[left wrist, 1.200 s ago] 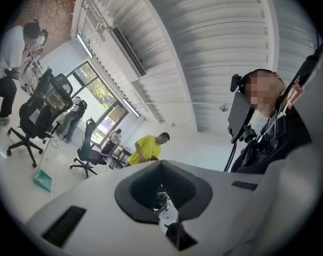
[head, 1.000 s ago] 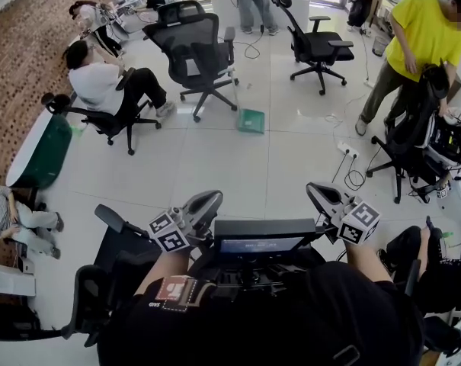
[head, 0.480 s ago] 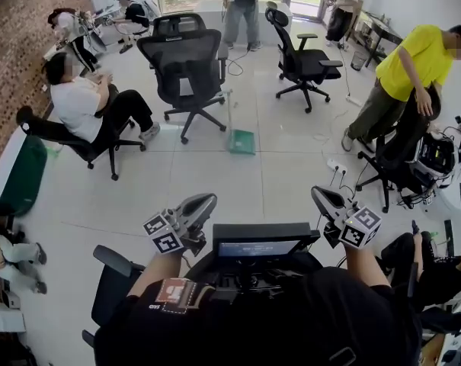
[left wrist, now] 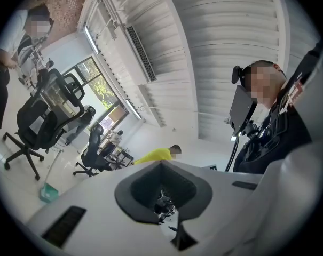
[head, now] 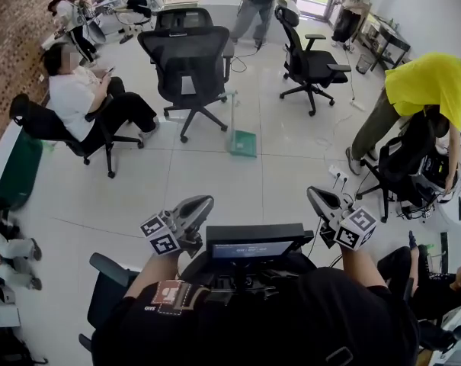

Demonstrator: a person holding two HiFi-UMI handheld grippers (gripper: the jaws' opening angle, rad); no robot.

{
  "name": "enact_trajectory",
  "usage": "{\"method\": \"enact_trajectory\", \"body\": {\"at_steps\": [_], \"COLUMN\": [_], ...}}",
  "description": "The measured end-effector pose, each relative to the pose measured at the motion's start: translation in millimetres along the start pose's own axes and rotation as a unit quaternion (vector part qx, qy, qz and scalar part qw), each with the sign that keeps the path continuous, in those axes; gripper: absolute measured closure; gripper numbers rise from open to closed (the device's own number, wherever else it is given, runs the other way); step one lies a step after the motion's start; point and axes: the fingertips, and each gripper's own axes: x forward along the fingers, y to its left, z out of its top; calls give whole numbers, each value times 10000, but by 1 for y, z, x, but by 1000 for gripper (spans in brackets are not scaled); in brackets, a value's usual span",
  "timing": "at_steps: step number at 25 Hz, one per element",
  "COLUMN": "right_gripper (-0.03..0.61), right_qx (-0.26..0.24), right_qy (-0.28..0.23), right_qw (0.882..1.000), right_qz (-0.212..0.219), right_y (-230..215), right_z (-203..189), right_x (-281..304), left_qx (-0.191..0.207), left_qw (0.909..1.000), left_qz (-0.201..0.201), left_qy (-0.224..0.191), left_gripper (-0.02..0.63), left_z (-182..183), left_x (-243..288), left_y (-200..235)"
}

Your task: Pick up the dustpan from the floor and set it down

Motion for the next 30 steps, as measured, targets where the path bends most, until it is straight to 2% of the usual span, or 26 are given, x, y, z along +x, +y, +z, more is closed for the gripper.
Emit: {"method": "enact_trajectory", "body": {"at_steps": [4,9,15,19,23,26,30], "right_gripper": [569,569,569,569,569,569,569], "right_qx": [-192,-399,-552,-451,-520,-617,-548], "right_qy": [-45,10,-98,-87,-53,-88,-70], "right_qw": [9993,9964,9934,9956,9975,9980,9984], "right_qz": [302,742,1004,815,475,144,-144], "right_y": [-67,-183,-298,-355,-391,-408,-414], "right_z": [3,27,56,63,69,92,115], "right_x": [29,49,68,103,165,223,312], "left_qx": [279,350,357,326,234,154,-71], "left_qw": [9990,9946,9939,9958,9978,9993,9999], "left_qz": [343,807,927,818,593,315,134], "left_qy": [-78,-550,-479,-248,-195,-120,68], "left_gripper": [597,597,597,597,597,597,597], "left_z": [9,28,24,35,62,97,149], "left_x": [43,140,253,294,302,305,285], "left_y": [35,77,123,175,251,313,393]}}
